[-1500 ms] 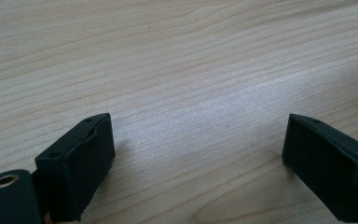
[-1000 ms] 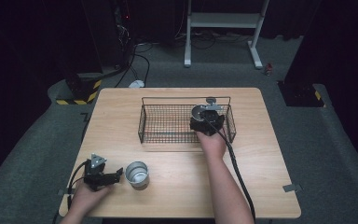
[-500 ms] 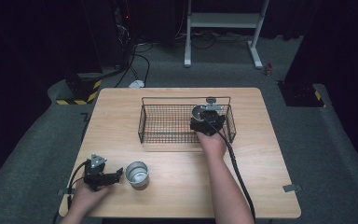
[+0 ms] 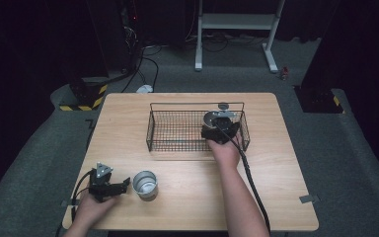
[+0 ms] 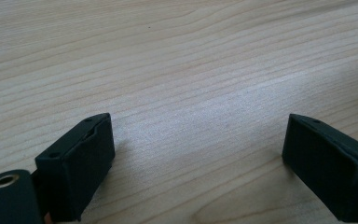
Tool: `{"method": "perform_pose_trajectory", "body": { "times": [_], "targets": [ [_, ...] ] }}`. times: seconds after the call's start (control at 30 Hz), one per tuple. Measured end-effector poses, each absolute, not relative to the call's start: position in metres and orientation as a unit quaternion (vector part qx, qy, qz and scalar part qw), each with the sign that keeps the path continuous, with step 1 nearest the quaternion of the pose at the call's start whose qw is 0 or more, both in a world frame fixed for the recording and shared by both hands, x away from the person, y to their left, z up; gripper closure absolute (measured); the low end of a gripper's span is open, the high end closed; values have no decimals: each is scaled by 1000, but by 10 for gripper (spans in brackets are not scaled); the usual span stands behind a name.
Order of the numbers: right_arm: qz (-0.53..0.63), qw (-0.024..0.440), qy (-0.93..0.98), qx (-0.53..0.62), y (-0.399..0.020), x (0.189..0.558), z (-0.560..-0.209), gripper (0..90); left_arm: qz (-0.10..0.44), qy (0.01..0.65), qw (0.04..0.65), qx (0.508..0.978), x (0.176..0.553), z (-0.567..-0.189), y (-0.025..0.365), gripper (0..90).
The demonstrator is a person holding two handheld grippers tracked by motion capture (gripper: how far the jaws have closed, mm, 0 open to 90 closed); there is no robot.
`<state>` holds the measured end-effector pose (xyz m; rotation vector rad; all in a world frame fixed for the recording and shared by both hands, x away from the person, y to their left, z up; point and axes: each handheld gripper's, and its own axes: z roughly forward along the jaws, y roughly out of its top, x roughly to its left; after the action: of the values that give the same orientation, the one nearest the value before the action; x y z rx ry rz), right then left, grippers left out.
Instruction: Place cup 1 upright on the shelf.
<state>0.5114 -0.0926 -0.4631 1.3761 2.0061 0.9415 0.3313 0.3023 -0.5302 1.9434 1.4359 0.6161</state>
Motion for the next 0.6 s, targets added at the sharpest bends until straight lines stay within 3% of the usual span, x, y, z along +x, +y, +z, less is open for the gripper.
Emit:
{"method": "perform_pose_trajectory", "body": {
  "times": [0.6],
  "targets": [
    [361,256,739,509,-100,497,-463,95,234,546,318,739,331,-530,302,95]
  ]
}}
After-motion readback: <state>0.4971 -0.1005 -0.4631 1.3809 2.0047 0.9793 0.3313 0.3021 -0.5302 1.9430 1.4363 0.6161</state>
